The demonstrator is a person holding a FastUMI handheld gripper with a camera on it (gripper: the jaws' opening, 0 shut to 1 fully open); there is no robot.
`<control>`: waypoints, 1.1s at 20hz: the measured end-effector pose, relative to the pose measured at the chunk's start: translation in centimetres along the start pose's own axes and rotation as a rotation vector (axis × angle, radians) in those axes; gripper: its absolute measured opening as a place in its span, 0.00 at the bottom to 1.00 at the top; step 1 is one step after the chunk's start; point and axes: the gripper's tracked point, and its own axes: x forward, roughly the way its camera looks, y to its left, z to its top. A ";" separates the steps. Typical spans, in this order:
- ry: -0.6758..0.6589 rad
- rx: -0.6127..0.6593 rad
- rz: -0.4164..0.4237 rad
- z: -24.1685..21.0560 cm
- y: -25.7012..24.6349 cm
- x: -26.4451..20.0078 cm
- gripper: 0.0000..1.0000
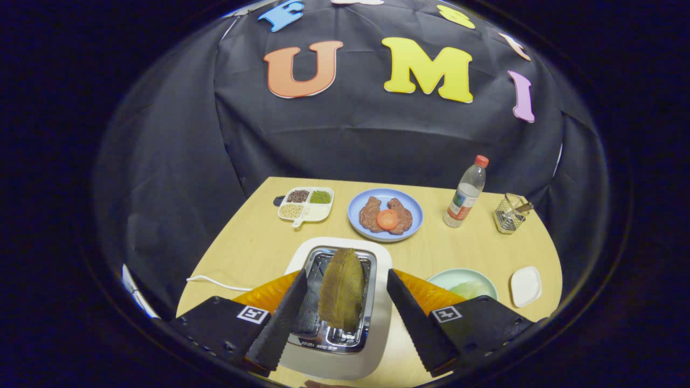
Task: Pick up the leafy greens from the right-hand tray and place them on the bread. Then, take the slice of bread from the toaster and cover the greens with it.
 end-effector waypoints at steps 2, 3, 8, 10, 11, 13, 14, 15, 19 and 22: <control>0.027 0.002 -0.025 -0.4 0.2 0.9 0.91; 0.035 -0.001 -0.034 -0.5 0.4 1.3 0.89; 0.050 -0.015 -0.093 -0.3 -0.2 2.1 0.58; 0.058 -0.009 -0.076 -0.4 0.2 2.3 0.39; 0.050 -0.018 -0.073 -0.1 0.4 1.7 0.33; 0.049 -0.047 -0.122 -0.1 -0.9 1.2 0.21; 0.050 -0.032 -0.092 -0.3 -0.2 1.4 0.18; 0.050 -0.024 -0.090 -0.4 -0.3 1.2 0.18; 0.014 -0.008 -0.060 0.5 -0.8 -1.2 0.14; -0.031 -0.003 -0.030 2.2 -1.4 -3.5 0.14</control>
